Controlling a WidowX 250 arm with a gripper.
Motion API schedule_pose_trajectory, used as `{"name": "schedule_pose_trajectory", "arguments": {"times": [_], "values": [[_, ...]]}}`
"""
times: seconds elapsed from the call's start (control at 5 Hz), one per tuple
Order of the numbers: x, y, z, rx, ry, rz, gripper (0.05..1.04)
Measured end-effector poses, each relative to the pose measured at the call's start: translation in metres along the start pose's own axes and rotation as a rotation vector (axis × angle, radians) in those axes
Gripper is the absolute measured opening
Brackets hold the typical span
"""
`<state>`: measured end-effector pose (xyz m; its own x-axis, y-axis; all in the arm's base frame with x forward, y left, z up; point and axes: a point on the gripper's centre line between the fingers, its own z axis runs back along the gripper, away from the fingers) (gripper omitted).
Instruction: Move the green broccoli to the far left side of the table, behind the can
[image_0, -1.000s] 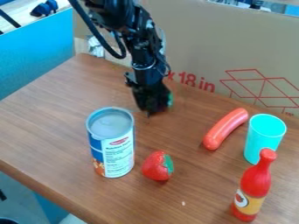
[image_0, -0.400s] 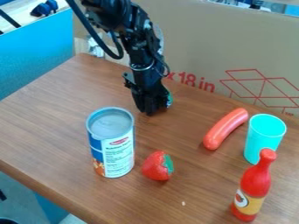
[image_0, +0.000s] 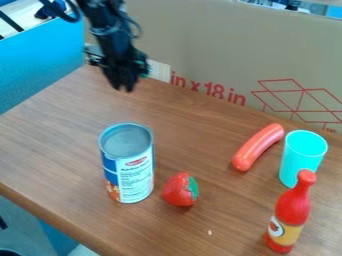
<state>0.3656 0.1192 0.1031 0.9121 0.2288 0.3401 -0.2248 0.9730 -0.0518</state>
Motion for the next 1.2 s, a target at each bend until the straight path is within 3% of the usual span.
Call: {"name": "schedule_pose_trajectory", "arguments": {"times": [0.2,0.6,0.8,1.2], "values": [[0.013,0.03,-0.004,0.019,0.014,0.099,0.328],[0.015,0.121,-0.032,0.161,0.086,0.248,0.328],[0.017,0.131,-0.039,0.193,0.105,0.268,0.328],[0.005,0.126,-0.048,0.181,0.151,0.263,0.328]]}}
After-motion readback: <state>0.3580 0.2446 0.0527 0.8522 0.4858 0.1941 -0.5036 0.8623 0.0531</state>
